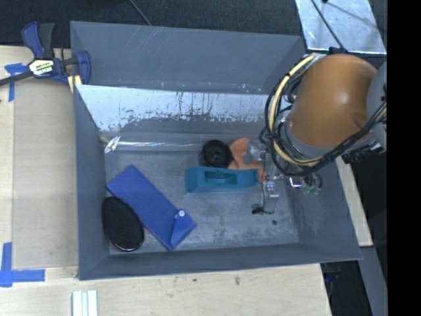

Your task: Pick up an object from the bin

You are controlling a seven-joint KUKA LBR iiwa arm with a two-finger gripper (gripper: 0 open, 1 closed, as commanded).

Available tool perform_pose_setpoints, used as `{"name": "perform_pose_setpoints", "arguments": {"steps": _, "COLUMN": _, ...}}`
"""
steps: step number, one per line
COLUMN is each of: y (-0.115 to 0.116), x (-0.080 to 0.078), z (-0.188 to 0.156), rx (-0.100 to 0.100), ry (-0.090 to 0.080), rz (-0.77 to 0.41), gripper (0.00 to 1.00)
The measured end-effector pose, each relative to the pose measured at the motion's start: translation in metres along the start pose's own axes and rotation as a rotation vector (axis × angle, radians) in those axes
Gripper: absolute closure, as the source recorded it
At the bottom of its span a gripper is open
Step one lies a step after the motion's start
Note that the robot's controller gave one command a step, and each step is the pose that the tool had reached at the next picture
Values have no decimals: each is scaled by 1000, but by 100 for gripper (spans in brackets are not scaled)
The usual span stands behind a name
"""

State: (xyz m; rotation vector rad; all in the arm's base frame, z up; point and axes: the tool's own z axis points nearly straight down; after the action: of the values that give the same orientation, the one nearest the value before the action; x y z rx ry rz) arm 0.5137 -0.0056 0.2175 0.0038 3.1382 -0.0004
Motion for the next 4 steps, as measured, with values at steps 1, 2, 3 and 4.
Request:
{"name": "perform_pose_setpoints", "arguments": {"steps": 1, "y": 0, "x": 0, "z": 0, "rx": 0, "ry": 0, "rz": 0, "gripper": 0}}
{"name": "perform_pose_setpoints", "arguments": {"steps": 2, "y": -18, "x": -13, "z": -9, "rx": -1, "ry": 0, "rz": -47, "gripper": 0}}
{"name": "perform_pose_setpoints", "arguments": {"steps": 3, "y": -47, "x": -24, "z": -6, "rx": 1, "ry": -2, "rz": -90, "gripper": 0}}
{"name": "perform_pose_setpoints", "arguments": {"steps": 4, "y": -29, "x": -46, "z": 19, "rx": 3, "ry": -2, "rz": -105, "gripper": 0}}
